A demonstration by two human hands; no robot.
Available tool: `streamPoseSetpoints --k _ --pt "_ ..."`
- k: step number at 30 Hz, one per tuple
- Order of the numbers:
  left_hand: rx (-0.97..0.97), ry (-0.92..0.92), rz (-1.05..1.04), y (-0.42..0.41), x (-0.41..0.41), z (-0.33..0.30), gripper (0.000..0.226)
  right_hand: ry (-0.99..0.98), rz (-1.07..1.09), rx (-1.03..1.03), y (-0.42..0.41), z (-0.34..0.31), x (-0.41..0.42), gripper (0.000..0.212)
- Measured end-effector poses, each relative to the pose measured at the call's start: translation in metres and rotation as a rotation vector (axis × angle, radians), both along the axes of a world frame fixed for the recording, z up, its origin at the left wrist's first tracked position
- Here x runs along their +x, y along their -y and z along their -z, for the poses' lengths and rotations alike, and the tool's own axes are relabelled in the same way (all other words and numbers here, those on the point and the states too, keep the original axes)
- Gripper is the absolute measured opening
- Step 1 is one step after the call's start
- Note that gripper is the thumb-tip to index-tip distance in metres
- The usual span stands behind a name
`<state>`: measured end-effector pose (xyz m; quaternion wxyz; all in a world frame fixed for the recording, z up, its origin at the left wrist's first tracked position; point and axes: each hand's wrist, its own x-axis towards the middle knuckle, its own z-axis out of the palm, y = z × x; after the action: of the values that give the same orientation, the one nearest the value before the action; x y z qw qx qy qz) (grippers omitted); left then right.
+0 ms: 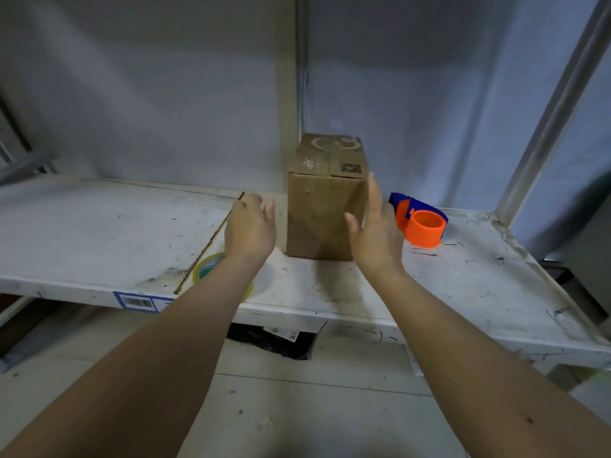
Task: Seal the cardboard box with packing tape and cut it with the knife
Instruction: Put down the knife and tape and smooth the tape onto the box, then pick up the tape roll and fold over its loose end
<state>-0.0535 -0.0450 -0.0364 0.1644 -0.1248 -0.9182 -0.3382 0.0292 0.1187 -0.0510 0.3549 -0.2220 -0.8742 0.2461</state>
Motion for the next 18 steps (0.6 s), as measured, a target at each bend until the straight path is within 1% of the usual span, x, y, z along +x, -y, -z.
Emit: streamPoseSetpoints --k 2,4,6,8,10,13,18 --pt "-0.193 0.044 -0.073 0.017 0.004 0.003 0.047 -0.095 0.021 -0.009 0.009 0.005 0.010 0.071" --pt "-0.375 0.146 -0.072 0.029 0.011 0.007 0.052 -0.150 0.020 -0.026 0.020 0.010 0.017 0.068" --pt "-0.532 0.241 -0.034 0.036 0.020 0.012 0.057 -0.147 0.003 -0.034 0.031 0.014 0.022 0.066" --pt "-0.634 0.281 -0.007 0.039 0.027 0.019 0.057 -0.111 -0.018 -0.023 0.040 0.017 0.026 0.065" --pt "-0.649 0.294 0.005 0.039 0.029 0.027 0.059 -0.079 -0.039 -0.013 0.045 0.019 0.031 0.063" --pt "-0.591 0.293 0.018 0.039 0.028 0.036 0.067 -0.045 -0.069 0.016 0.048 0.020 0.037 0.060" --pt "-0.367 0.255 -0.032 0.042 0.039 0.030 0.069 0.006 -0.158 -0.031 0.055 0.015 0.042 0.053"
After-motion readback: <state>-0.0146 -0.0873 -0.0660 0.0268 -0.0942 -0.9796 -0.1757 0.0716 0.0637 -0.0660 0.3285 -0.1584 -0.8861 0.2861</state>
